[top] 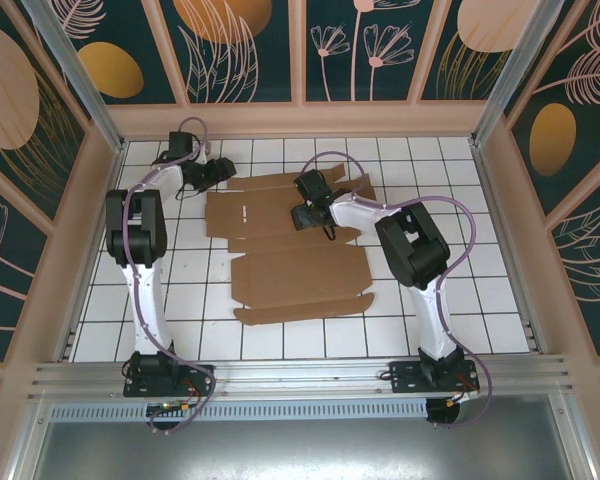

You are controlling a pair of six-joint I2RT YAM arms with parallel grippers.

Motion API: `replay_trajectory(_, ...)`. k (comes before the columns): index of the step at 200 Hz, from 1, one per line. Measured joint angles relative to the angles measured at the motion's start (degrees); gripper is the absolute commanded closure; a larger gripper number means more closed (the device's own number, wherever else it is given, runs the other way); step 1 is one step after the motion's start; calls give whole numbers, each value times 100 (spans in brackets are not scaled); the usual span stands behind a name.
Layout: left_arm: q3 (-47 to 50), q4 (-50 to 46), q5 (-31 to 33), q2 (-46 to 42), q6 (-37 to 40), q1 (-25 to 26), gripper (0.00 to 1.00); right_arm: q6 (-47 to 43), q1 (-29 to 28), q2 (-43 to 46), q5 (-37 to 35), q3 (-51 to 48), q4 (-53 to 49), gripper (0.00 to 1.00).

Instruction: Fold the paper box

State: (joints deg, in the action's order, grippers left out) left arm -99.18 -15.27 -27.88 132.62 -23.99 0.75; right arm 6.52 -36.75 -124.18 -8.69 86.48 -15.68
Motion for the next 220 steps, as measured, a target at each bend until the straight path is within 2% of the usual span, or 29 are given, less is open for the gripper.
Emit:
replay_trajectory(54, -61, 199, -374, 94, -275, 2, 31, 20, 0, -76, 17, 87, 48, 31)
replay_trajectory(118, -203, 678, -938, 363, -758, 28, 40, 20, 0, -98, 15, 107, 66, 31)
replay_trajectory(160, 85, 918, -962, 232, -935, 96, 44, 20, 0, -140, 13, 166, 68, 31)
replay_trajectory(220, -28, 903, -896, 177, -1003, 531, 44, 20, 0, -219, 9, 271, 68, 31)
